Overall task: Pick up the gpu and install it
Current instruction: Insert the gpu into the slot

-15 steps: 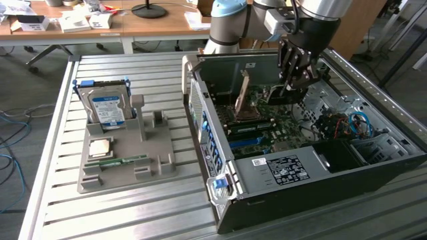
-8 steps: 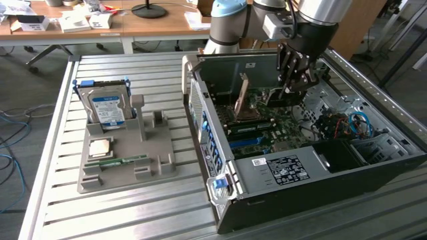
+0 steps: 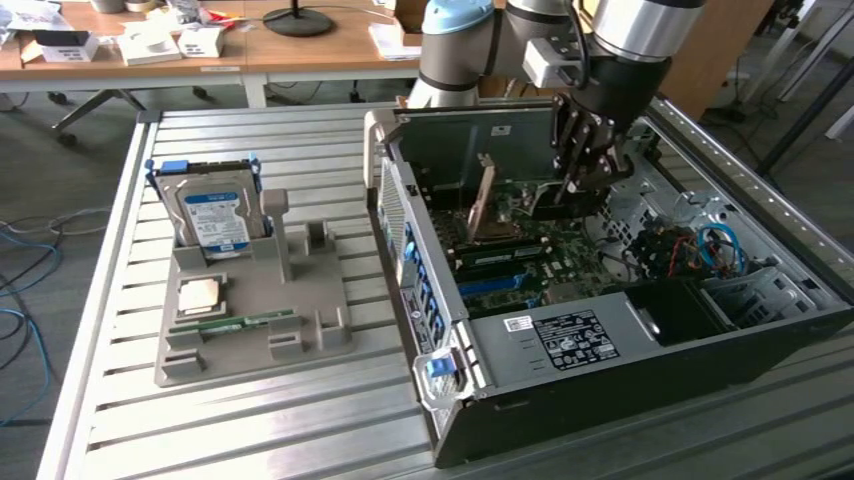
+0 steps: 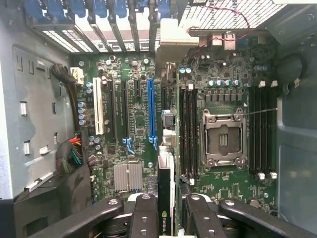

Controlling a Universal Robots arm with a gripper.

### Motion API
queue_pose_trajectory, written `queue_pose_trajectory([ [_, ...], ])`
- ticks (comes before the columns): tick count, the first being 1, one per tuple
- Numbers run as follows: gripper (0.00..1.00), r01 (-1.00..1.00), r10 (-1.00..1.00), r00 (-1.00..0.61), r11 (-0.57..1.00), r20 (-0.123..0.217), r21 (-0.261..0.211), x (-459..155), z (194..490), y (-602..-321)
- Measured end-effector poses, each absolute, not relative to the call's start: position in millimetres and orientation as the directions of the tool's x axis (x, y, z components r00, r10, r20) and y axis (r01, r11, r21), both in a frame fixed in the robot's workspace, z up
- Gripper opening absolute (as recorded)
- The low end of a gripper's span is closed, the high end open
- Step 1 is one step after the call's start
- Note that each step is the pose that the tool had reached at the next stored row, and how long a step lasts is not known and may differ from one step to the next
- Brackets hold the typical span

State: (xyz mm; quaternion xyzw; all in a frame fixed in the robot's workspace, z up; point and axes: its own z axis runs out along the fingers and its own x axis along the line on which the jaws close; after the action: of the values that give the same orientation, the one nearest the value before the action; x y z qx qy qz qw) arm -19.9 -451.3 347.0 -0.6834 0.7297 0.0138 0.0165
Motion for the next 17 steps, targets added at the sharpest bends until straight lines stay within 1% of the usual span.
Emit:
queue_pose_trajectory([
  [17, 0.26, -0.998, -0.997, -0.065, 0.066, -0.043, -0.002, -20, 331, -451],
])
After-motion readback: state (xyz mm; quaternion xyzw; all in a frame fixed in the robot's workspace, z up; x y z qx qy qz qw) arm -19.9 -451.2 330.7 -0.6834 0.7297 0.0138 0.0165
